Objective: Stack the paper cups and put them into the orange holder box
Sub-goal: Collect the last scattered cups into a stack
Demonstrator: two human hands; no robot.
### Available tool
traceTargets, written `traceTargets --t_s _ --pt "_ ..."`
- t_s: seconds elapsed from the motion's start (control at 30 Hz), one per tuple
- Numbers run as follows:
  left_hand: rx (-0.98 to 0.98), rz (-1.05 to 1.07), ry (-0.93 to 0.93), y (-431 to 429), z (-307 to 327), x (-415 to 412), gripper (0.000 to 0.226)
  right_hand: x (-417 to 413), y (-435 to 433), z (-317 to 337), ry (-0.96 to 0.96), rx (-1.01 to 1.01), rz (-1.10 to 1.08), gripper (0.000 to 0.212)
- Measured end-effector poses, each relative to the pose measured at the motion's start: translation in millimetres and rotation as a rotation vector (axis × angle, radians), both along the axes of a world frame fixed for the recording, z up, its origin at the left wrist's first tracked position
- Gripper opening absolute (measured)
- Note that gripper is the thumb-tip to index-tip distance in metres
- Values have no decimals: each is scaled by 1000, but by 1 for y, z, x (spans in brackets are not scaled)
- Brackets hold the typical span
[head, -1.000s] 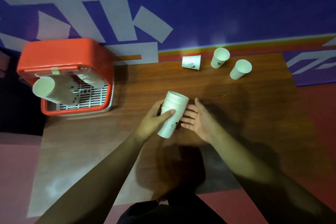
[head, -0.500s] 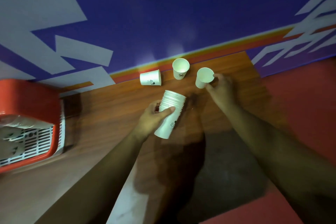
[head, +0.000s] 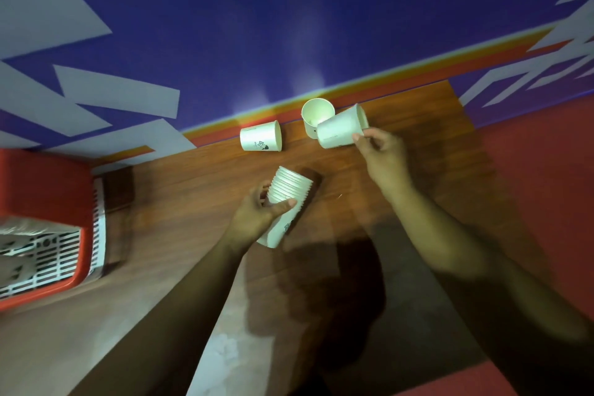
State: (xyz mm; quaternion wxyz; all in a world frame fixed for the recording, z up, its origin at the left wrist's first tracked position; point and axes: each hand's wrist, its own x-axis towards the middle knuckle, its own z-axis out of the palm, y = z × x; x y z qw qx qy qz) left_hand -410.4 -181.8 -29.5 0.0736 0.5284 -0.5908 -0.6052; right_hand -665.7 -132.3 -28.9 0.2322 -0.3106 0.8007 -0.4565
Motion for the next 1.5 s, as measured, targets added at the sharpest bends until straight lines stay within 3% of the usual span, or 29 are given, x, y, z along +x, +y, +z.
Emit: traceTargets --t_s 0.07,0.2,0.37,0.47,0.57,0.73,0.87,1.0,1.17,1.23,1.43,1.5 --pt "-39 -25 -7 -3 3 -1 60 14 1 10 -112 -35 142 10" --pt "-122 -34 16 -10 7 -1 55 26 -4 17 -52 63 430 5" --pt "-121 -21 50 -18 8 5 58 50 -14 17 -16 128 692 33" --pt "-93 57 75 -21 8 14 51 47 -34 8 94 29 502 29" --pt "-87 102 68 -20 10 22 48 24 -58 -17 325 48 293 43" --pt "-68 159 56 -18 9 36 50 13 -75 -39 571 246 349 26" --pt "-55 210 62 -17 5 47 53 15 -77 -32 585 255 345 17" --pt "-73 198 39 -17 6 55 53 31 -69 -6 362 63 191 8" --pt "-245 62 -20 -16 11 68 64 68 -44 33 -330 -12 188 9" --pt "-295 14 -5 -18 10 73 66 82 -37 42 -506 -15 247 5" --pt "-313 35 0 -21 10 83 64 121 -40 23 -549 100 516 11" --pt "-256 120 24 -20 12 87 59 125 -56 16 -497 81 418 12"
